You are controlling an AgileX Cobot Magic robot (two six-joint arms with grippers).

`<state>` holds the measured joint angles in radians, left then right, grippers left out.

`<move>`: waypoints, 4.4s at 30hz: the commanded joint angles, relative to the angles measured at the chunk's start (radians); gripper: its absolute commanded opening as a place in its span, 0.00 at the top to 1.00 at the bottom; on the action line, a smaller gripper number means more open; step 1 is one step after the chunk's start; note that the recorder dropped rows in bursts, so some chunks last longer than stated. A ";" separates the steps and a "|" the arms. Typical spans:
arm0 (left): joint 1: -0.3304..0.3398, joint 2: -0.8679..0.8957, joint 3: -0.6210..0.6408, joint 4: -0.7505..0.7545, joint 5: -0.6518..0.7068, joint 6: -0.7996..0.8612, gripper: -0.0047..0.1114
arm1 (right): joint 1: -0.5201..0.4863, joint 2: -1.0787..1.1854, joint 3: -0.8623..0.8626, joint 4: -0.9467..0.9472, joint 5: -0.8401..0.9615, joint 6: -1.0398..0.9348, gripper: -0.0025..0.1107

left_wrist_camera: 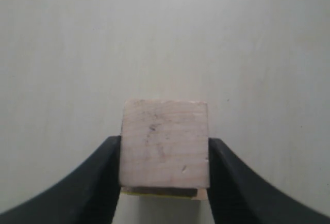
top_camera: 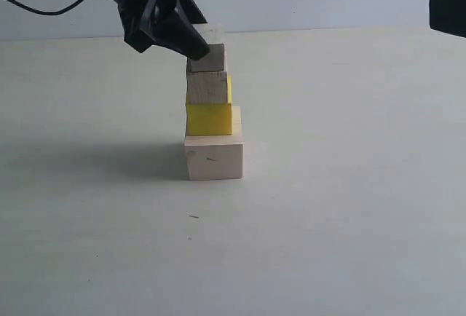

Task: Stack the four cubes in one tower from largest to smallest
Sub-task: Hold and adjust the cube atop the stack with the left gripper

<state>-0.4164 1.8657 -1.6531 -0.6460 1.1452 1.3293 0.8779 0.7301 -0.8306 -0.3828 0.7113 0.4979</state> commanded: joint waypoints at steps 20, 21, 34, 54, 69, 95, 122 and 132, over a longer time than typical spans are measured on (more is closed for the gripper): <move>-0.002 -0.019 -0.009 0.008 0.004 0.010 0.96 | 0.001 -0.007 0.006 0.014 -0.004 0.000 0.98; -0.002 -0.019 -0.009 0.010 0.004 0.010 0.96 | 0.001 -0.007 0.006 0.014 -0.004 0.000 0.98; -0.002 -0.019 -0.009 0.009 0.004 0.024 0.96 | 0.001 -0.007 0.006 0.014 -0.004 0.000 0.98; -0.002 -0.019 -0.009 0.005 -0.012 0.024 0.96 | 0.001 -0.007 0.006 0.014 -0.004 0.000 0.98; -0.002 -0.019 -0.009 -0.009 -0.017 0.024 0.96 | 0.001 -0.007 0.006 0.014 -0.004 0.000 0.98; -0.002 -0.007 -0.009 -0.017 -0.015 0.016 0.70 | 0.001 -0.007 0.006 0.015 -0.004 0.000 0.98; -0.002 -0.007 -0.009 -0.004 -0.016 0.011 0.65 | 0.001 -0.007 0.006 0.015 -0.004 0.000 0.98; -0.002 -0.007 -0.009 0.000 -0.014 0.011 0.65 | 0.001 -0.007 0.006 0.017 -0.004 0.000 0.98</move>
<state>-0.4164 1.8576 -1.6548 -0.6327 1.1353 1.3480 0.8779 0.7301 -0.8306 -0.3683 0.7131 0.4979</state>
